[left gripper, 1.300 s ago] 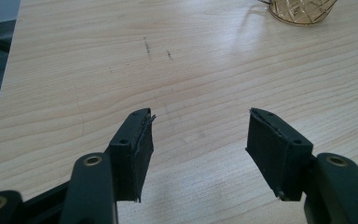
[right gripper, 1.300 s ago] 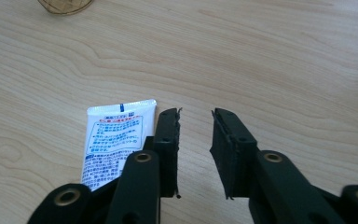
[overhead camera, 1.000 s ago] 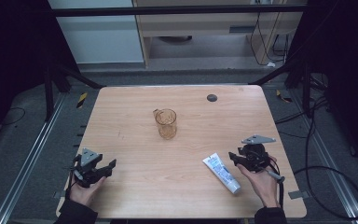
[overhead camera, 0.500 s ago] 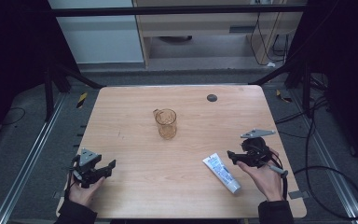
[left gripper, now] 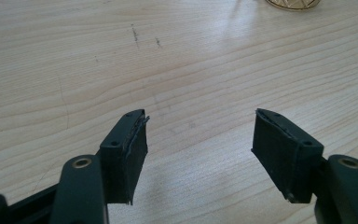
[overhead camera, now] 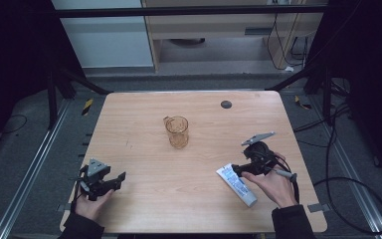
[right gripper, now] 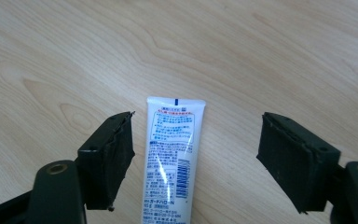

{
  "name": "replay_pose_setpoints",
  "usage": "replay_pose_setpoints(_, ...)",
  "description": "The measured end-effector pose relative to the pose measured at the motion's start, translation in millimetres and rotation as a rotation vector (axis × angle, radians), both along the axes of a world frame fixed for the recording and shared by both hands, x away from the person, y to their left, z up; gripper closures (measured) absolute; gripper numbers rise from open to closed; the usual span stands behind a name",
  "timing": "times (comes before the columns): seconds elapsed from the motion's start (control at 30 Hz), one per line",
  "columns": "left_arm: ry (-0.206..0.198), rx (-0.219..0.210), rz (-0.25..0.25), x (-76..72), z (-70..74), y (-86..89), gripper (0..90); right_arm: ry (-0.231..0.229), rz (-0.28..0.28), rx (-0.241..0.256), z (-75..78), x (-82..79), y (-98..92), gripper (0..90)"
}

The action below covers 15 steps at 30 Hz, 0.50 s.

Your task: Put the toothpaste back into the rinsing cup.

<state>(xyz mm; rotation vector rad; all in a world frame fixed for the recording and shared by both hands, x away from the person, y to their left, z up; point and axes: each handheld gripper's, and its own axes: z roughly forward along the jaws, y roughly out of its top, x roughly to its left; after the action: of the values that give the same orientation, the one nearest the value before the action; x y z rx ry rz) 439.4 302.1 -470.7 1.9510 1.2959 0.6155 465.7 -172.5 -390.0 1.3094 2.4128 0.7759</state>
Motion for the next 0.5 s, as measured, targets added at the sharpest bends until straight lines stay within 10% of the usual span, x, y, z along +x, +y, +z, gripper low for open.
replay_pose_setpoints(0.5,0.011,-0.009,-0.008,0.5,-0.2,-0.3,32.5,0.123,0.026,-0.076,-28.0,10.4,20.3,22.9)
